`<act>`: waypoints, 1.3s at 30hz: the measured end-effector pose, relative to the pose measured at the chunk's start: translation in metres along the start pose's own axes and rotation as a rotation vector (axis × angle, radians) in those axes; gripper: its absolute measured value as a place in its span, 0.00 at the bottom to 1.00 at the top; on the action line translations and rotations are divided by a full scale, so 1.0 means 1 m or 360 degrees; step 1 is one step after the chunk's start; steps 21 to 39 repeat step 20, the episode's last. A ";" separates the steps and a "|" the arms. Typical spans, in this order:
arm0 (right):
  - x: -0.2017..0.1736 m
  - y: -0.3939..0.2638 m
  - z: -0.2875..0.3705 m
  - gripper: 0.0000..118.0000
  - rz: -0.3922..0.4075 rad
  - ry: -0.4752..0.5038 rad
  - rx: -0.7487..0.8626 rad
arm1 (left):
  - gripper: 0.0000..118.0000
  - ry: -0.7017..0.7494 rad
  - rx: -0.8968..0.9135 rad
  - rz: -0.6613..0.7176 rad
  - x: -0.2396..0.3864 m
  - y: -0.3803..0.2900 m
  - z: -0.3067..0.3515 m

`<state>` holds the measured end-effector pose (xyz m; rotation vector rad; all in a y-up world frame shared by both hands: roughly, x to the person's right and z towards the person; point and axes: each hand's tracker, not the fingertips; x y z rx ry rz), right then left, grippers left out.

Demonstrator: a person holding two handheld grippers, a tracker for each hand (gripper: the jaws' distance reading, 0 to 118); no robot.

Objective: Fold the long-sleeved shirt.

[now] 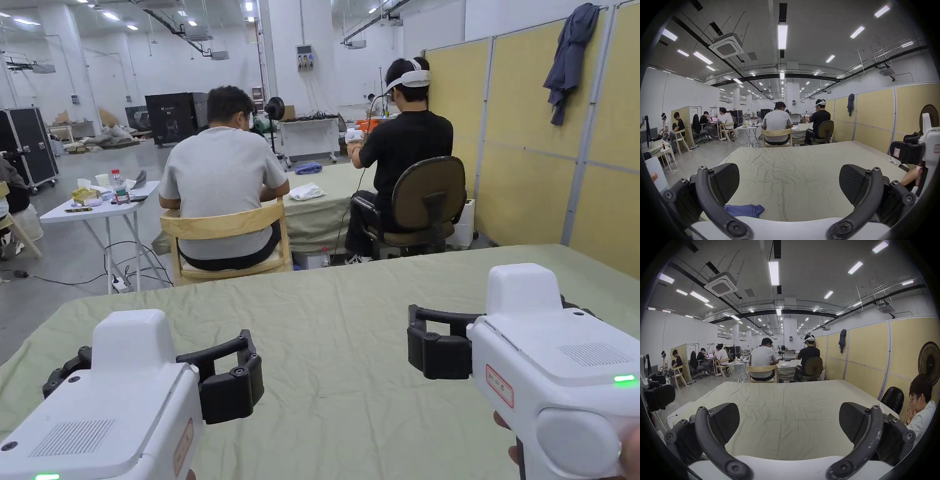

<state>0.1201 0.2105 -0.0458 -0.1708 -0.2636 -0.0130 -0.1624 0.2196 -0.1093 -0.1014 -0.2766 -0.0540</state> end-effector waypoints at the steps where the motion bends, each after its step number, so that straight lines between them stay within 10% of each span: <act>1: -0.001 0.000 0.000 1.00 0.0013 -0.0005 0.0004 | 1.00 -0.0016 -0.0012 0.0014 -0.001 0.000 -0.001; 39: 0.000 -0.002 0.000 1.00 -0.0004 0.0012 0.0000 | 1.00 -0.0008 -0.0009 -0.0003 0.000 -0.003 0.000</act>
